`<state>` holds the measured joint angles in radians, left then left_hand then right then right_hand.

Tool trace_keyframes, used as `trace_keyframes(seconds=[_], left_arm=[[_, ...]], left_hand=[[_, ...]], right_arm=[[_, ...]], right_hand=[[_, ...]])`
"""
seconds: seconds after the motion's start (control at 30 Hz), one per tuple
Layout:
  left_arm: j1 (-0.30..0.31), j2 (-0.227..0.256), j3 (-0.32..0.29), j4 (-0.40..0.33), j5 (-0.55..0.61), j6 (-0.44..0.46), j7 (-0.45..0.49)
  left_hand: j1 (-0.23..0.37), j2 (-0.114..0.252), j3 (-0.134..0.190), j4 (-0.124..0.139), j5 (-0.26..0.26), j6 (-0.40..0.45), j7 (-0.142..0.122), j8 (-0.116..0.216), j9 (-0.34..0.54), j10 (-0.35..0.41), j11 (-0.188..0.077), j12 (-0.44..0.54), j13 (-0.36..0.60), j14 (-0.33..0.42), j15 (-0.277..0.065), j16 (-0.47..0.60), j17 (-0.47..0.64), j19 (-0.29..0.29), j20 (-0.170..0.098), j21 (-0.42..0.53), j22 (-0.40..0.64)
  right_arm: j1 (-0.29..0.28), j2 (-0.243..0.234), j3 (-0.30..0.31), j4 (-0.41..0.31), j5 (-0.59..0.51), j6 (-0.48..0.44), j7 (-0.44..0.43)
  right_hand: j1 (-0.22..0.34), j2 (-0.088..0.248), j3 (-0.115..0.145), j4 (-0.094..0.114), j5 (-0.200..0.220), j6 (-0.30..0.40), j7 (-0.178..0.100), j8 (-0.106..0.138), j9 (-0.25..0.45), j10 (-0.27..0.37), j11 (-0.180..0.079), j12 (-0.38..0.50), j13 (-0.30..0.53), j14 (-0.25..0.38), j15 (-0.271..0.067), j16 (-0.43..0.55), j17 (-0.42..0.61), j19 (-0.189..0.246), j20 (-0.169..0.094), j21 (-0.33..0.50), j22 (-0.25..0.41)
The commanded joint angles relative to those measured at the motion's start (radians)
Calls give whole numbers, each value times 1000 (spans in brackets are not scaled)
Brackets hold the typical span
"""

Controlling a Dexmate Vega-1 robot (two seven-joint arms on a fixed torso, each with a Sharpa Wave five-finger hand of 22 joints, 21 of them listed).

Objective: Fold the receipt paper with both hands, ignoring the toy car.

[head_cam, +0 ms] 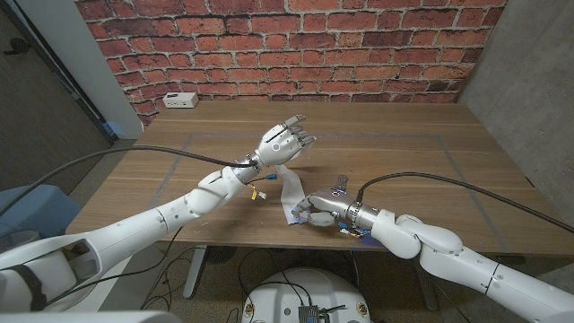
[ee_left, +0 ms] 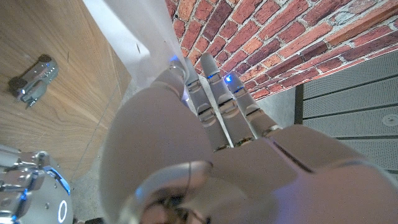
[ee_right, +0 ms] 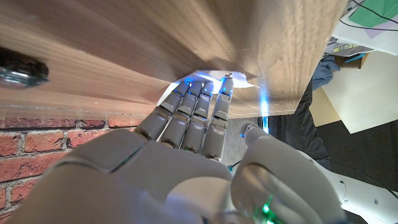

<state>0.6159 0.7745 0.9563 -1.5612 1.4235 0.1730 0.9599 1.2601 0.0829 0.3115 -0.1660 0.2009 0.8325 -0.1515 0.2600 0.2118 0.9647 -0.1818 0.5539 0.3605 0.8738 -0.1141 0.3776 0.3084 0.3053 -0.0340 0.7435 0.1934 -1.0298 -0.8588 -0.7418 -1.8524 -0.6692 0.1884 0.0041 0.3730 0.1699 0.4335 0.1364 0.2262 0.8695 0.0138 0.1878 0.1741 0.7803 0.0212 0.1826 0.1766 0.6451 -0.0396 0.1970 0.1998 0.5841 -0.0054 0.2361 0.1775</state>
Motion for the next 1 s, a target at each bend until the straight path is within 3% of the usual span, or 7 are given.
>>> trace_keyframes(seconds=[0.03,0.3,0.43,0.47,0.57,0.8,1.0], left_arm=[[10,21,-2,10,-72,-83,114],[42,84,-19,-57,-47,-100,60],[63,107,-30,-86,10,-56,14],[67,114,-33,-94,17,-54,-2],[88,122,-45,-114,34,-26,-41],[120,142,-71,-146,3,-51,-51],[132,149,-91,-151,-47,-110,-31]], left_hand=[[11,-5,-8,0,6,-14,-1,-12,4,25,-21,38,77,13,-127,12,15,5,-6,11,5],[14,-4,-20,6,4,-56,-16,-38,5,0,-18,49,98,-9,-128,1,23,6,-4,22,7],[6,3,-29,13,0,-86,-27,-55,2,-21,-20,35,84,-48,-128,-25,14,0,-2,25,4],[-40,3,-43,34,-8,-113,-40,-64,-3,-67,-23,-4,61,-88,-122,-51,5,-8,0,22,1],[-147,-4,-56,61,-19,-214,-45,-76,-14,-158,-24,-103,3,-137,-116,-104,-29,-33,13,5,-7],[-377,-10,-86,135,-19,-350,-43,-81,-24,-234,-19,-183,-11,-188,-103,-146,-58,-53,39,-24,-8],[-430,9,-83,157,-17,-419,-31,-89,-24,-245,-5,-193,-8,-190,-102,-146,-59,-50,43,-28,-7]], right_arm=[[14,5,-13,-17,-26,-31,56],[33,16,-25,-34,-57,-63,89],[40,20,-34,-47,-84,-90,113],[42,21,-36,-48,-87,-94,117],[45,23,-40,-51,-99,-107,123],[50,24,-43,-50,-113,-125,124],[53,21,-46,-54,-126,-128,114]], right_hand=[[-3,-8,9,-1,1,-2,-5,-2,4,19,30,1,6,8,13,3,-1,38,35,1,8],[-2,-10,18,-6,1,-81,-43,-18,5,-48,30,-12,7,-11,14,-3,-1,40,42,-1,8],[-5,-12,18,-5,1,-92,-35,-16,5,-59,16,-10,7,-22,11,-5,0,35,46,-4,8],[-5,-12,18,-5,1,-93,-34,-15,5,-60,14,-9,7,-24,12,-5,1,34,46,-4,8],[-9,-13,17,-4,0,-97,-33,-12,5,-72,20,-10,7,-35,13,-7,2,30,47,-6,8],[-13,-13,18,-2,-1,-103,-33,-10,5,-86,17,-8,7,-41,8,-5,3,28,47,-8,8],[-13,-12,20,-3,0,-108,-40,-9,6,-98,16,-9,7,-45,8,-5,3,30,48,-7,8]])
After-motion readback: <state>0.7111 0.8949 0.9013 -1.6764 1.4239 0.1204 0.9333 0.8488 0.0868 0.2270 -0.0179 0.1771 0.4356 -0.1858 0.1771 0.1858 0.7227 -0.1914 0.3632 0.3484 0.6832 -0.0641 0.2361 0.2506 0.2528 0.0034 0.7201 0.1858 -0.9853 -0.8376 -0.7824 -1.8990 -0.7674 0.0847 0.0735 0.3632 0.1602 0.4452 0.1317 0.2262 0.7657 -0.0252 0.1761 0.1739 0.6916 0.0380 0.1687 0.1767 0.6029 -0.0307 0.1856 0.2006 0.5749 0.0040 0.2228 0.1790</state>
